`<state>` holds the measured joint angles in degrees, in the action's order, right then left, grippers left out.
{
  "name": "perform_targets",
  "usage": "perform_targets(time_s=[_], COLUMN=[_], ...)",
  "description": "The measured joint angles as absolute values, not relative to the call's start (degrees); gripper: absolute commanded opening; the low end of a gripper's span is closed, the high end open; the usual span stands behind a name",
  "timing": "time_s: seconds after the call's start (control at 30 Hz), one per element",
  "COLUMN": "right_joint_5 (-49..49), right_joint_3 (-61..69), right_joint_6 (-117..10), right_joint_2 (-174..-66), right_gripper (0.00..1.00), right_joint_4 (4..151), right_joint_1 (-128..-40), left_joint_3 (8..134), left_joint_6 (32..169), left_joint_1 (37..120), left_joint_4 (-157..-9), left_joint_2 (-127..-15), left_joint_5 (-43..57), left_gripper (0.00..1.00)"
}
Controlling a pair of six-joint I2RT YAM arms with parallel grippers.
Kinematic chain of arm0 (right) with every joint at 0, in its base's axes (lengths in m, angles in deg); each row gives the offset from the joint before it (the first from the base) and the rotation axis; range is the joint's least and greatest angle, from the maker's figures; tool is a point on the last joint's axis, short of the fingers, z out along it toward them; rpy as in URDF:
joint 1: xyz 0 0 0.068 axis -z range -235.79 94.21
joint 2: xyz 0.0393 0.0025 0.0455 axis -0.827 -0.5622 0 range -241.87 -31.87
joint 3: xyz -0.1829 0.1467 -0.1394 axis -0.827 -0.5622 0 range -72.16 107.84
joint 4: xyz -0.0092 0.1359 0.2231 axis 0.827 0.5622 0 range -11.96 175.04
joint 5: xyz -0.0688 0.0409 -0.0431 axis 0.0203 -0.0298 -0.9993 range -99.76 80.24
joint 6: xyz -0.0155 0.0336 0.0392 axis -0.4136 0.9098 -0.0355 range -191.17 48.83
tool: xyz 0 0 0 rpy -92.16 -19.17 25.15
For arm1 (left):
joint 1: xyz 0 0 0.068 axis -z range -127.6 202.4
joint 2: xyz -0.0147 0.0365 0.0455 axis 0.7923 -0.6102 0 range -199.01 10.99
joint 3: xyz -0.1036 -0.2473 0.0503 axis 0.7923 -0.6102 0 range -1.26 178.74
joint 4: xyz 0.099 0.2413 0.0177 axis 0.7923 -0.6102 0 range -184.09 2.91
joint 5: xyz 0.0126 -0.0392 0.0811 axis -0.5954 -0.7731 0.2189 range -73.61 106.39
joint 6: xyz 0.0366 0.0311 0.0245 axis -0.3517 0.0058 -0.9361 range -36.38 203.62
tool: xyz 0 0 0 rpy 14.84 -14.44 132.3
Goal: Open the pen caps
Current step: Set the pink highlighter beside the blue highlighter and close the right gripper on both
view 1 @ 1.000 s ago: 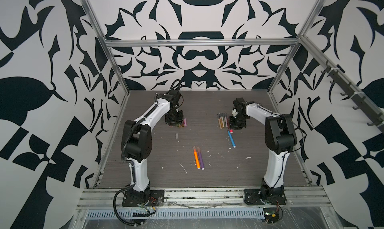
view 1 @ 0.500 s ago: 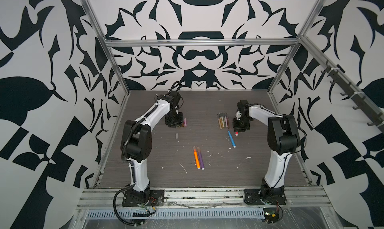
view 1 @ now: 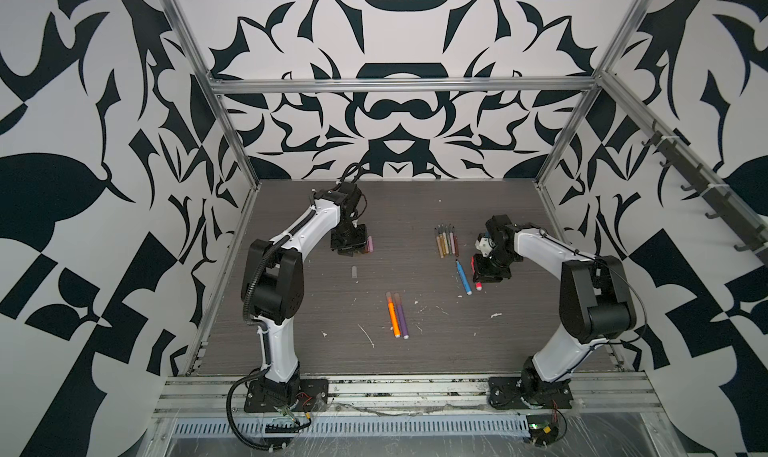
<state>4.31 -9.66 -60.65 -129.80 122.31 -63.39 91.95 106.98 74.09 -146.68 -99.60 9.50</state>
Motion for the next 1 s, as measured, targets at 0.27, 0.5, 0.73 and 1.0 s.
perform_targets(time_s=[0.27,0.5,0.73,1.0], right_joint_5=[6.30,9.29,9.97,7.35], right_joint_3=[-7.25,-5.72,-5.68,-6.33], right_joint_6=[-61.28,-62.11,-62.35,-60.38], right_joint_2=[-132.73,-135.11,-136.03,-135.18], right_gripper=[0.47,0.63,0.64,0.55], right_joint_4=[121.91,120.65,120.38,119.97], right_joint_1=[-63.39,-63.39,-63.39,-63.41], left_joint_3=[91.95,91.93,91.91,91.17], left_joint_6=[106.41,106.28,106.30,106.69], left_joint_1=[74.09,74.09,74.11,74.11], left_joint_4=[-146.75,-146.75,-146.75,-146.68], left_joint_2=[-99.14,-97.57,-97.46,-97.46], left_joint_5=[9.52,9.50,9.50,9.12], left_gripper=[0.39,0.39,0.39,0.39])
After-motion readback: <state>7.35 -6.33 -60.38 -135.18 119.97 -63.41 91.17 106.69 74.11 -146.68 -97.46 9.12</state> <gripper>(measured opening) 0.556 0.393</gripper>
